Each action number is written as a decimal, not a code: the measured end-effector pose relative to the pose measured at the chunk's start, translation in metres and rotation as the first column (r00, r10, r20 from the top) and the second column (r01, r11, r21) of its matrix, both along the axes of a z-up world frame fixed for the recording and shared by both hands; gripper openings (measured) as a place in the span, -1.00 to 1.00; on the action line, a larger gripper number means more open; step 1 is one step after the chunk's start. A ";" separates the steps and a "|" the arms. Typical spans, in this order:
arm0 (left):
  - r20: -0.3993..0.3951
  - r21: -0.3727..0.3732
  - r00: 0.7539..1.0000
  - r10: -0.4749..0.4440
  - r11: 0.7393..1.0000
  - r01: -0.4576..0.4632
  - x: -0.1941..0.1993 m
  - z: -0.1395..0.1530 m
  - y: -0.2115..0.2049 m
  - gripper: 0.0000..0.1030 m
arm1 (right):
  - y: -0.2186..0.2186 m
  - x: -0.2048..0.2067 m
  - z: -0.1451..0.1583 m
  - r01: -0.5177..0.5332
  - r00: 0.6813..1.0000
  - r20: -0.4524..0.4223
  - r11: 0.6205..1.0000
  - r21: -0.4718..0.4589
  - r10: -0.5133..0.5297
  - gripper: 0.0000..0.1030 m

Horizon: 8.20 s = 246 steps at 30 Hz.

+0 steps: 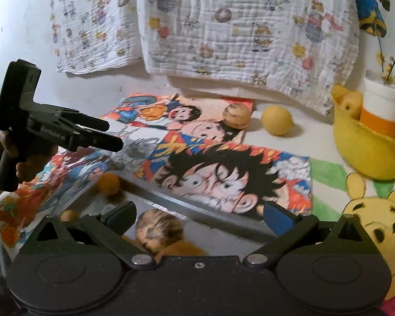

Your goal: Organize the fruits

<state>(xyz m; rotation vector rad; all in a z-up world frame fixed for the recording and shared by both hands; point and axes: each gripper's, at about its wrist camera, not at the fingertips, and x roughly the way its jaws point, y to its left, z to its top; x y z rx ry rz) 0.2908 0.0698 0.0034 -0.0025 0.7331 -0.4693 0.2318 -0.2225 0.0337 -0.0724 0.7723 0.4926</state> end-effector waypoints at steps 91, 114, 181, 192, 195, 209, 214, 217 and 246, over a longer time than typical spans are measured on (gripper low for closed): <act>-0.029 -0.102 0.991 -0.134 0.986 0.130 0.130 -0.043 -0.077 0.07 | 0.041 0.164 -0.063 -0.056 0.939 0.256 0.834 -0.548 0.232 0.15; -0.001 -0.069 0.987 -0.162 0.985 0.161 -0.016 0.004 -0.053 0.07 | 0.009 0.024 0.006 -0.070 0.976 0.182 0.963 -0.259 0.120 0.15; -0.216 0.001 0.961 0.175 0.984 -0.179 -0.056 -0.019 -0.075 0.10 | -0.030 0.022 -0.033 0.298 0.915 -0.297 0.954 0.038 -0.274 0.18; -0.215 0.018 0.959 0.183 0.983 -0.183 -0.060 -0.017 -0.073 0.23 | -0.031 0.021 -0.033 0.306 0.912 -0.300 0.951 0.049 -0.278 0.26; -0.205 0.013 0.960 0.191 0.981 -0.192 -0.063 -0.011 -0.073 0.35 | -0.031 0.019 -0.032 0.308 0.914 -0.293 0.950 0.055 -0.280 0.31; -0.106 0.011 0.964 0.245 0.969 -0.246 -0.088 0.019 -0.069 0.86 | -0.030 -0.004 -0.012 0.296 0.942 -0.188 0.952 0.073 -0.279 0.65; -0.082 0.007 0.953 0.291 0.957 -0.291 -0.099 0.025 -0.065 0.96 | -0.029 -0.020 -0.004 0.296 0.949 -0.136 0.952 0.083 -0.283 0.76; -0.074 -0.003 0.946 0.317 0.948 -0.318 -0.106 0.027 -0.060 0.99 | -0.028 -0.033 0.000 0.294 0.953 -0.101 0.951 0.097 -0.285 0.82; 0.114 0.056 0.914 0.390 0.916 -0.398 -0.202 0.039 -0.056 0.99 | -0.005 -0.138 0.020 0.271 0.929 0.230 0.956 0.108 -0.290 0.99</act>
